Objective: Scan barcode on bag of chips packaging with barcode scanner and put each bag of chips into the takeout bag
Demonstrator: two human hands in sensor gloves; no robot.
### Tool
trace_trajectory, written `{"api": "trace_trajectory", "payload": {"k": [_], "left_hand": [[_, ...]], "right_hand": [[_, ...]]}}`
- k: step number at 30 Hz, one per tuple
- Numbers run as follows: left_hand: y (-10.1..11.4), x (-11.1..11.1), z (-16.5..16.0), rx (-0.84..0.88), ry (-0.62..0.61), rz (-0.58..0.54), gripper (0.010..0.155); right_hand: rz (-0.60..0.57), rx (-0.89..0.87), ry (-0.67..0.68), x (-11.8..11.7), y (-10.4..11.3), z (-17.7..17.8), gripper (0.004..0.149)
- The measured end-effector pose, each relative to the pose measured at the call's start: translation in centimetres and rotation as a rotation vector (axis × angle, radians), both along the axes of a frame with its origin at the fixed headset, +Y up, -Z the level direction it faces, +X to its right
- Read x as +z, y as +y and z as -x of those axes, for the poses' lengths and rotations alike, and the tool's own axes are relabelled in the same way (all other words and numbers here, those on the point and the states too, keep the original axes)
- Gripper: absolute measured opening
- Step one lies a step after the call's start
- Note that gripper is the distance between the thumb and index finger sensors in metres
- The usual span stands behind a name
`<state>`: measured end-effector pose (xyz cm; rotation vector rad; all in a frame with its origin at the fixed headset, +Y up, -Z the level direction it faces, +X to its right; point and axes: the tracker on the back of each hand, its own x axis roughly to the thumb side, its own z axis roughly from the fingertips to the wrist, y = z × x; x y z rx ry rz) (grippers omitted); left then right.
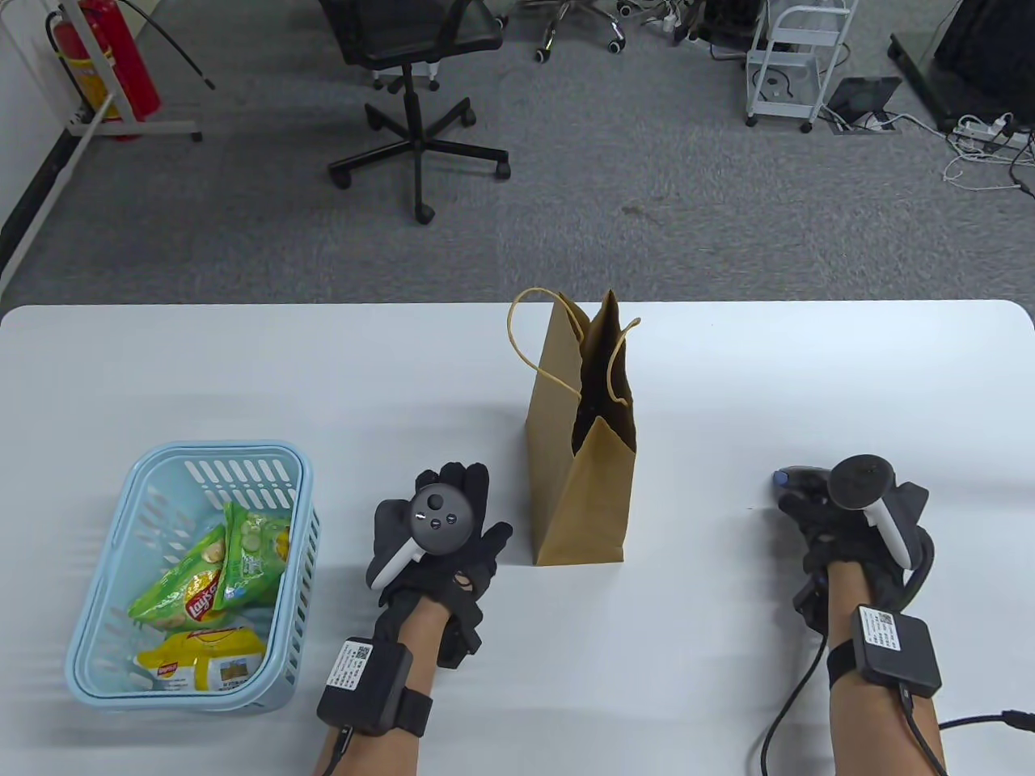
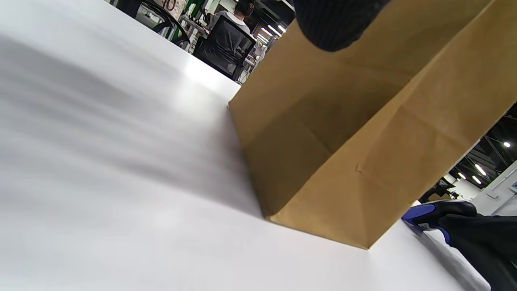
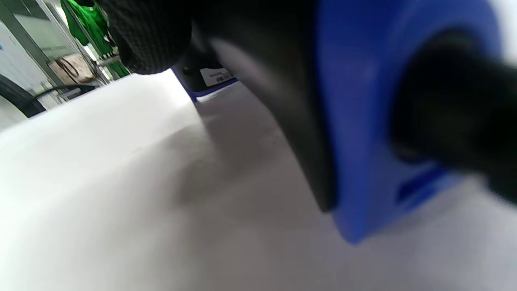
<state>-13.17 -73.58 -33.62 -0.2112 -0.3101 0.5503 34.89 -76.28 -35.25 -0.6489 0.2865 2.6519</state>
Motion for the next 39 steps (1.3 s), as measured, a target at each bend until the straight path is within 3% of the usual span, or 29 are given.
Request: {"api": "trace_trajectory", "payload": {"k": [7,12,21,32,39], "left_hand": [[-0.3,-0.1,-0.2,-0.011,-0.016,0.016,0.079],[-0.3,0.0,-0.2,-0.021,-0.017,0.012,0.079],[-0.4,0.3,-0.1,-0.022,-0.028,0.011,0.079],[-0.1,0.3,0.9,0.000,0.005,-0.006,0.082],[-0.6,0.2,0.6,-0.012,0.007,0.010,0.083]], "right_hand": [[0.025,-0.027,-0.001,-0.3,-0.4,0.2,0.086],[-0.044,-0.009,0.006,-0.2,-0.4,0.7,0.071],[-0.090,0.037,0.081,0.0,0.1,2.3,0.060],[-0.468,-0.117,0.195,2.3,5.1,6.2,0.058],[-0.556,-0.190,0.348,4.7,7.0,7.7,0.056]]}}
